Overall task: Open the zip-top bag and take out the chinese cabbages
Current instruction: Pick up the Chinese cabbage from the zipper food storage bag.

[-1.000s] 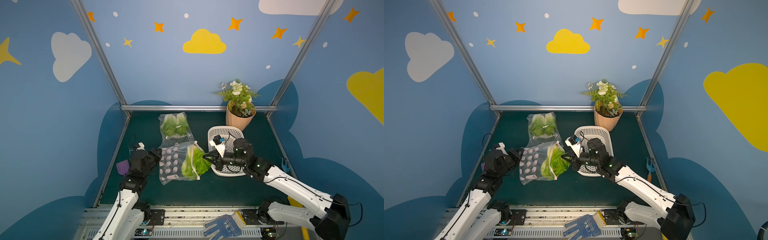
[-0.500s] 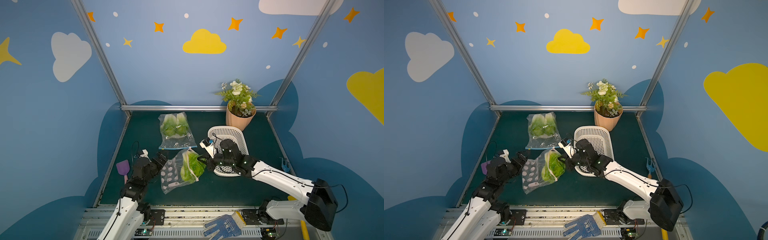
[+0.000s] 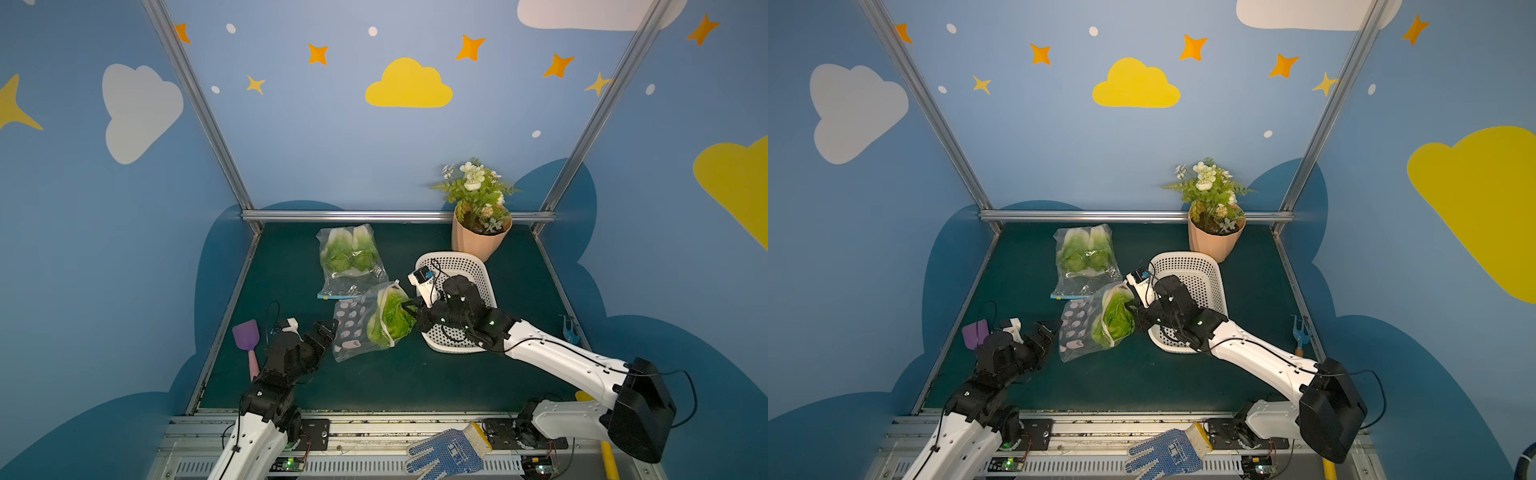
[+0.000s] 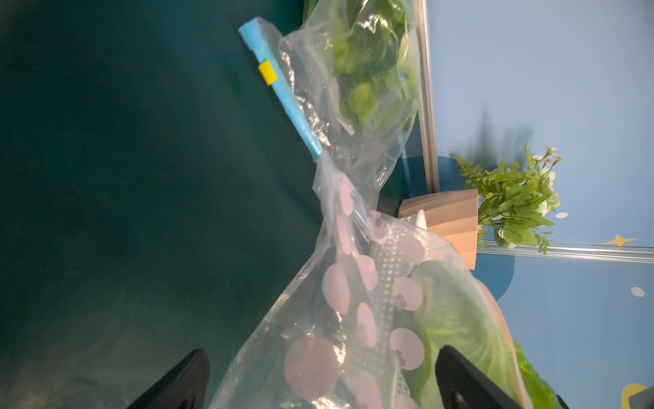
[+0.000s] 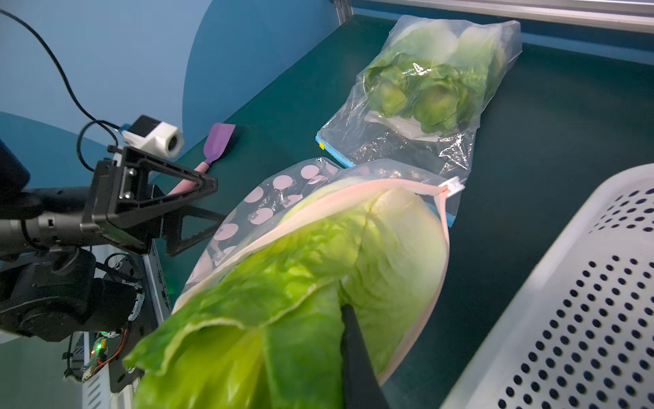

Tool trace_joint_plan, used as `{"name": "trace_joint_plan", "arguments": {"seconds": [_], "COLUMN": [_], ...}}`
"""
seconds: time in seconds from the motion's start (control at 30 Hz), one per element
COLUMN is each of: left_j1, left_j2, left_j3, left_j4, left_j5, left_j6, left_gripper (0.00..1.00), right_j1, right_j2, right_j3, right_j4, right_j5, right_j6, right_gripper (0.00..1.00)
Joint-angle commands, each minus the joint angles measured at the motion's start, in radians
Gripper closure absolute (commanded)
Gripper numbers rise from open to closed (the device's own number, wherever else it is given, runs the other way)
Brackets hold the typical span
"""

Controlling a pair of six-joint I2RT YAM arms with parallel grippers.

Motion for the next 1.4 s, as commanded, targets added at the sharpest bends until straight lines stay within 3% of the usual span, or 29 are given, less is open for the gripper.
{"name": "trace_joint_plan", "arguments": {"seconds": [0.0, 0.23, 0.5, 0.77, 0.83, 0.87, 1.0, 1.07, 1.37], "left_j1": [-0.024, -0.061, -0.068, -0.071, -0.072, -0.075, -0.081, -0.079, -0.072], "left_j2": [-0.019, 0.005, 0.002, 0.042, 0.057, 0.066, 0.075, 0.067, 0.0], "left_j3": [-0.023, -0.126, -0.144, -0.133, -0.127, -0.118, -0.075, -0.056, -0.019], "left_j4": [0.035, 0.281, 0.368, 0.482, 0.52, 0.526, 0.491, 0.436, 0.215], "left_j5": [0.003, -0.015, -0.083, -0.068, -0.06, -0.059, -0.067, -0.093, -0.288], "left_j6": [-0.052, -0.166, -0.231, -0.254, -0.259, -0.259, -0.237, -0.217, -0.151], "left_gripper": [0.0, 0.0, 0.0, 0.01, 0.07, 0.16, 0.74, 0.95, 0.96], "right_j1": [-0.003, -0.007, -0.012, -0.014, -0.014, -0.013, -0.014, -0.015, -0.054], "right_j2": [-0.003, 0.003, -0.014, -0.018, -0.016, -0.014, -0.018, -0.026, -0.162], "right_j3": [0.042, 0.056, 0.066, 0.062, 0.062, 0.062, 0.061, 0.061, -0.006], "right_j4": [0.062, 0.066, 0.096, 0.134, 0.138, 0.139, 0.132, 0.11, 0.034], "right_j5": [0.009, -0.005, -0.044, -0.072, -0.077, -0.08, -0.086, -0.086, -0.053], "right_j6": [0.023, 0.033, 0.045, 0.067, 0.071, 0.073, 0.071, 0.06, 0.031], "right_gripper": [1.0, 1.0, 1.0, 1.0, 1.0, 1.0, 1.0, 1.0, 1.0]}}
